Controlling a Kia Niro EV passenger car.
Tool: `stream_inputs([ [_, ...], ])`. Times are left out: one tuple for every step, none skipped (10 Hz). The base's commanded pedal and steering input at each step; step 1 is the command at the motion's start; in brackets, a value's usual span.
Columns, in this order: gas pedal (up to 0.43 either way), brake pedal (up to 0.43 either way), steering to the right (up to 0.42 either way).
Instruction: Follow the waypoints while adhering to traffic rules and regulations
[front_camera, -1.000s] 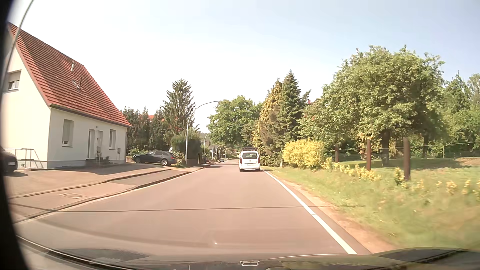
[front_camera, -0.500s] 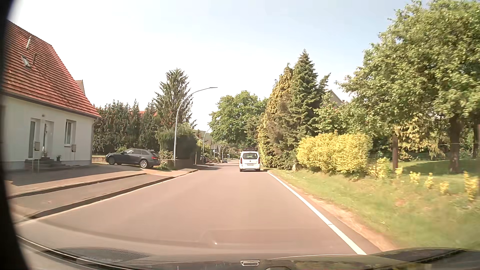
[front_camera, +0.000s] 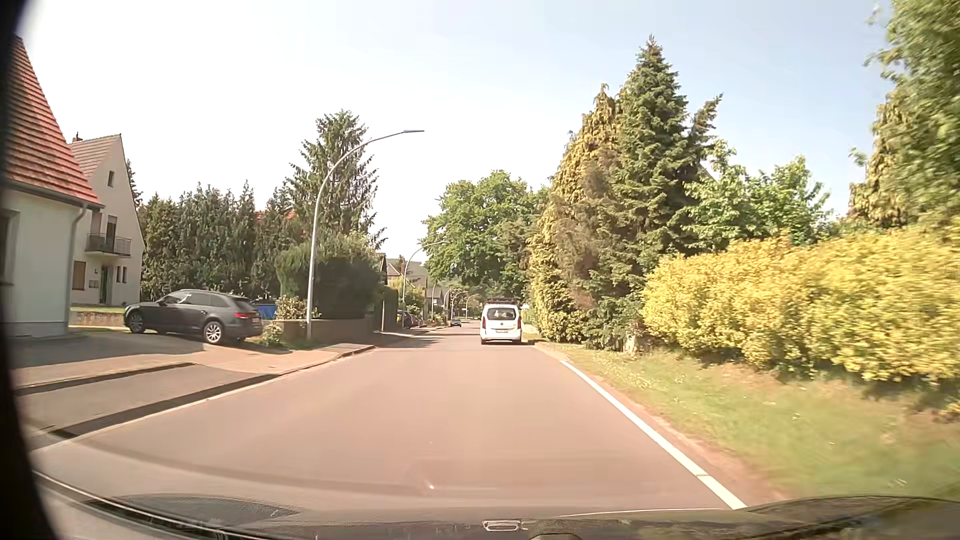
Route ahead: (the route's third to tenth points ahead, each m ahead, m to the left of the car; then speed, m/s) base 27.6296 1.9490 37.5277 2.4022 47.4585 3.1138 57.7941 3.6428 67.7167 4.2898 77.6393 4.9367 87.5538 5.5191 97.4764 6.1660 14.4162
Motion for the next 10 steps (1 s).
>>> stream_inputs([
  [0.138,0.000,-0.010],
  [0.130,0.000,-0.010],
  [0.130,0.000,-0.010],
  [0.130,0.000,-0.010],
  [0.130,0.000,-0.010],
  [0.118,0.000,-0.009],
  [0.118,0.000,-0.008],
  [0.118,0.000,-0.007],
  [0.118,0.000,-0.007],
  [0.118,0.000,-0.006],
])
